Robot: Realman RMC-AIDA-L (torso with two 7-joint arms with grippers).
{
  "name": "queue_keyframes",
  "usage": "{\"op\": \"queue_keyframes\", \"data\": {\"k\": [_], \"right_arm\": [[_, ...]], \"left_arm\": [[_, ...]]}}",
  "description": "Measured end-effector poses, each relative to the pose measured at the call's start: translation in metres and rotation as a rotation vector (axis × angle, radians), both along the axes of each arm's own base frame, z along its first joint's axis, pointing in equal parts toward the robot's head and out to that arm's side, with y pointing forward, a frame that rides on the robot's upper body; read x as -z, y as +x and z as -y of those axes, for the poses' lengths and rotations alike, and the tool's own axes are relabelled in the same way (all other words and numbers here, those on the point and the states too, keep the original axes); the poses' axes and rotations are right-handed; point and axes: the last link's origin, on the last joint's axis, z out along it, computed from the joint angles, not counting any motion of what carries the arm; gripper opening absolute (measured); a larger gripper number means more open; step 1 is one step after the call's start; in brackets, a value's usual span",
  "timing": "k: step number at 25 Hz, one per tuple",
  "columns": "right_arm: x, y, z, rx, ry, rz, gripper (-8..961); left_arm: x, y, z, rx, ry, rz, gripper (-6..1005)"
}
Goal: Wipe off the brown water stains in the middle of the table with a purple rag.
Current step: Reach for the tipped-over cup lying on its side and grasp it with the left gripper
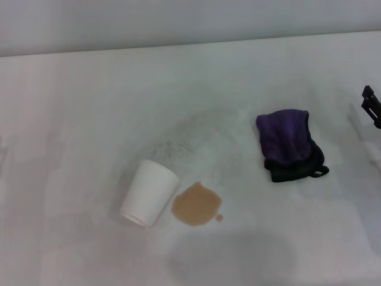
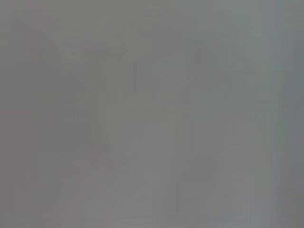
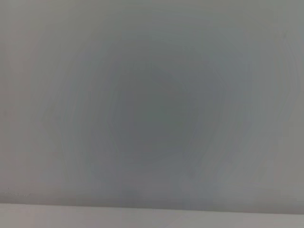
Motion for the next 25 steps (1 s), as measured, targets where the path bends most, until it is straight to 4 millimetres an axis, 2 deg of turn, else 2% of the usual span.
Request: {"op": "queue_keyframes", "data": {"k": [18,22,25], "right_arm": [[-0.002,-0.001,-0.004,-0.004,0.001,0.005,772],[-0.003,0.0,-0.005,0.003,0.001,0.009,772],[-0.004,0.001,-0.005,0.009,0.002,0.012,771]], "left_arm": [[-0.001,0.002,-0.003,0.009,0.001,0.031,849],[0.002,0.01,-0.015,0.088,-0.098,0.112,849],[-0.004,0.012,-0.023,0.139,-0.166,0.168,849]]}}
